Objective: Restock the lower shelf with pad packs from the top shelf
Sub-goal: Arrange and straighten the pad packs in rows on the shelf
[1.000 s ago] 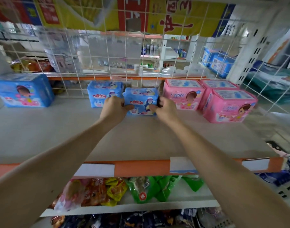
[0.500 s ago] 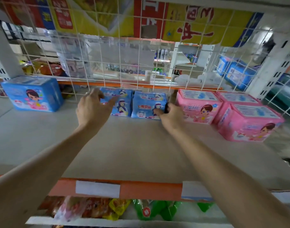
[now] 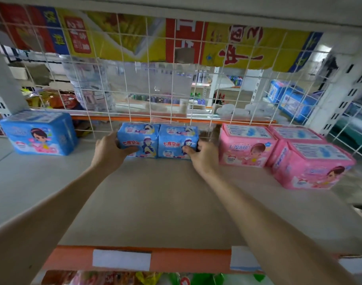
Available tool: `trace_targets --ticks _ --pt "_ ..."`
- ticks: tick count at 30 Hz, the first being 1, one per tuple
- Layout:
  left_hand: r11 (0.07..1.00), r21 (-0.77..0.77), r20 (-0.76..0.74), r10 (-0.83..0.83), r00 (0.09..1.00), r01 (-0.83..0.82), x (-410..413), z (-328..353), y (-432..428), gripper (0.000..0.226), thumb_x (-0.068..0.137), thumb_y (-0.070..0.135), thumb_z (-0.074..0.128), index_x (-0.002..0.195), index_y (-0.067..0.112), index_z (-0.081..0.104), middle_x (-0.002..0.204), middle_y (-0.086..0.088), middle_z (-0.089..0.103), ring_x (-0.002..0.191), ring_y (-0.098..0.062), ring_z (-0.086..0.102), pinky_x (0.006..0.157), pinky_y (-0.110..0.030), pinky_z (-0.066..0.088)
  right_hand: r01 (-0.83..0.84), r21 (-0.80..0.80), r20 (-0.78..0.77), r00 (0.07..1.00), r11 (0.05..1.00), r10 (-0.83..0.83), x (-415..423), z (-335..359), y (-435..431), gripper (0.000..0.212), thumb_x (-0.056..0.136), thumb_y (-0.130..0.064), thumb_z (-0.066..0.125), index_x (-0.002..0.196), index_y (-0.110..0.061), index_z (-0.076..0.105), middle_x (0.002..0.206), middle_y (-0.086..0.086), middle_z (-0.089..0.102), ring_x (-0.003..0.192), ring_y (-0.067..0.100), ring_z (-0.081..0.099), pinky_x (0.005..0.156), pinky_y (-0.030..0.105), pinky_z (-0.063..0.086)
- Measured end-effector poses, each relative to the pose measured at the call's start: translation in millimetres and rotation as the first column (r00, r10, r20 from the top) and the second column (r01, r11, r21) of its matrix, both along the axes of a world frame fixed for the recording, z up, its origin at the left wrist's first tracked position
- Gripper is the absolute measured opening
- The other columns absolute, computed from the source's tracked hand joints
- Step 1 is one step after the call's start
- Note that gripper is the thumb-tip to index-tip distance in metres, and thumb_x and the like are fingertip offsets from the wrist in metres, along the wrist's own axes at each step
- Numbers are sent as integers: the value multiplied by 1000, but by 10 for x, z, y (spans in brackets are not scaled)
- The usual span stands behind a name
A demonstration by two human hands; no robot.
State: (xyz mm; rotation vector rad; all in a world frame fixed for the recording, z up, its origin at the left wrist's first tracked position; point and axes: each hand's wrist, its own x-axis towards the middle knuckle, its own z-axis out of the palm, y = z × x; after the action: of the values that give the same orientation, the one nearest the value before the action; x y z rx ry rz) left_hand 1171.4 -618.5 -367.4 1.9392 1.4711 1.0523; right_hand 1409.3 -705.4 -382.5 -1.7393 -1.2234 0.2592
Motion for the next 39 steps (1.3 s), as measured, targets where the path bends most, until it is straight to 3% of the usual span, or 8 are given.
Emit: trace_targets --ticks 5,9,13,16,20,27,32,39 --pt "1000 -17 -61 -12 998 11 -47 28 -27 50 78 30 84 118 12 61 110 -7 72 85 -15 63 75 -31 53 -63 -112 23 998 992 66 84 119 -33 33 87 -28 75 112 -7 70 110 5 74 99 17 70 84 32 58" --pt "999 -39 -83 27 996 -30 -106 54 -109 77 73 41 86 133 10 49 127 -15 64 109 -31 61 89 -46 51 -68 -192 21 997 979 73 107 244 -170 45 84 -35 76 122 -15 64 116 -10 63 110 14 63 94 30 51" --pt "980 185 -200 106 974 -69 -68 166 -318 86 79 53 76 142 9 38 142 -19 47 126 -40 48 100 -53 44 8 -134 77 997 991 2 110 312 -329 62 82 -53 70 131 -19 55 127 -1 64 118 16 58 103 40 48" --pt "943 327 -304 46 951 60 17 254 -501 82 81 52 73 143 10 39 149 -16 40 132 -40 42 106 -57 39 -29 -83 170 984 996 43 21 456 -491 46 94 -41 62 133 -16 55 131 3 57 117 12 47 106 34 42" --pt "895 357 -478 -70 875 266 120 340 -736 81 84 66 49 145 12 41 156 -14 36 140 -40 34 111 -57 32 -71 -100 335 937 992 101 -122 513 -650 64 99 -47 51 153 -18 35 162 7 28 152 25 17 122 44 22" --pt "809 323 -635 -198 746 490 152 487 -957 83 86 73 31 147 18 43 162 -11 28 147 -34 26 117 -57 18 -22 -168 508 855 986 105 -443 714 -1170 72 97 -55 43 158 -25 18 167 2 8 154 26 -2 123 52 10" --pt "802 245 -642 -287 711 544 90 634 -1153 84 85 77 26 148 23 40 165 -5 18 151 -33 14 116 -63 7 117 -158 523 852 980 -17 -687 1012 -1528 72 98 -50 49 158 -24 18 167 -1 8 154 20 0 123 49 7" --pt "781 288 -620 -288 730 554 -86 1020 -1606 84 85 77 25 148 24 39 165 -3 19 149 -37 20 116 -66 12 158 -70 533 840 985 -97 -813 1320 -1949 72 93 -61 32 156 -25 27 166 -4 15 154 21 7 123 53 11"
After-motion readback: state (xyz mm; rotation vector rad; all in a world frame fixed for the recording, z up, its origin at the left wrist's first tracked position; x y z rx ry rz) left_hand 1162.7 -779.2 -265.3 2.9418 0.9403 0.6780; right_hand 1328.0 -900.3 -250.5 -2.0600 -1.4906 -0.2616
